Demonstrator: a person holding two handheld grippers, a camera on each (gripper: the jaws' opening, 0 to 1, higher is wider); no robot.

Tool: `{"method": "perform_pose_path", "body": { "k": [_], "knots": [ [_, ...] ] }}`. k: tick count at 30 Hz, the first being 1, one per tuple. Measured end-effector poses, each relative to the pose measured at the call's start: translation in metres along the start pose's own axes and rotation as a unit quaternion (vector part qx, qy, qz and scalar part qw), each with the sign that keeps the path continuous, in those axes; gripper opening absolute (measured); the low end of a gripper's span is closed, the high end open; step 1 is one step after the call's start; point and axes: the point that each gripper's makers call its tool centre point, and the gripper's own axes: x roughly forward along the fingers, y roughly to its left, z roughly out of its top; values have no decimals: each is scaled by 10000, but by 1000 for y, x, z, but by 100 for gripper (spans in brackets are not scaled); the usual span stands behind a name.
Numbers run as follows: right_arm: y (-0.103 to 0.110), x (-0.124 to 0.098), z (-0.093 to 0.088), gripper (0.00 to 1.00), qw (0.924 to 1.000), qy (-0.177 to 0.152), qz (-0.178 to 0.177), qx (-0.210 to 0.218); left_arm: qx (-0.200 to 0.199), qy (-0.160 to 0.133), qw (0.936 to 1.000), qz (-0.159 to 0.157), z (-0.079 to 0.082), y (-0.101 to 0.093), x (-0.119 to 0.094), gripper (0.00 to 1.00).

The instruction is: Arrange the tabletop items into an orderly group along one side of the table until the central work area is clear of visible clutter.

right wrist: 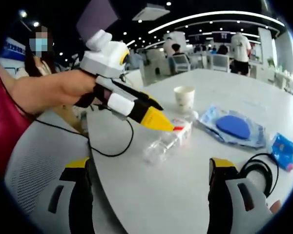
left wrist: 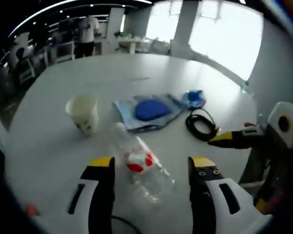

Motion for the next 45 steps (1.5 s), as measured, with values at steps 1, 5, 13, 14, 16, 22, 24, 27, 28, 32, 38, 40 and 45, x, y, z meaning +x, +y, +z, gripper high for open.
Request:
{"method": "perform_pose_path", "body": {
  "k": [1, 5, 13, 14, 16, 22, 24, 27, 28, 32, 38, 40, 45],
  "knots": [
    [0, 0, 0, 99, 10000, -2, 12, 0, -16, -12, 10000, -5, 3, -1, 3, 60],
    [-2, 0, -1, 97, 10000, -17, 52, 20, -154, 346, 9991, 208, 0, 3, 17, 58],
    [-7, -2, -5, 97, 9999, -69, 82, 98, -442, 970, 9928, 550, -12, 9, 39, 52],
    [-8, -2, -5, 97, 9999, -66, 82, 102, -442, 1010, 9922, 577, -14, 9, 40, 52],
    [-8, -3, -6, 97, 9999, -63, 86, 106, -522, 1121, 9900, 671, -17, 12, 44, 52],
    [-10, -6, -9, 96, 9998, -87, 83, 156, -609, 1345, 9852, 868, -24, 19, 52, 47],
    [-10, -6, -10, 96, 9998, -79, 89, 164, -623, 1353, 9847, 907, -24, 20, 53, 46],
    [-9, -5, -11, 96, 9997, -103, 113, 192, -614, 1376, 9842, 932, -25, 21, 54, 46],
    [-9, -4, -12, 96, 9997, -105, 127, 199, -630, 1371, 9841, 937, -25, 22, 55, 46],
    [-9, 2, -15, 95, 9995, -70, 202, 223, -700, 1414, 9830, 936, -29, 22, 56, 46],
    [-9, 9, -13, 95, 9992, -85, 311, 242, -690, 1566, 9805, 967, -31, 23, 61, 47],
    [-9, 10, -13, 95, 9991, -94, 343, 249, -692, 1596, 9800, 962, -32, 23, 61, 47],
    [-12, 16, -16, 94, 9988, -56, 398, 284, -728, 1616, 9803, 877, -33, 24, 62, 48]
  ]
}}
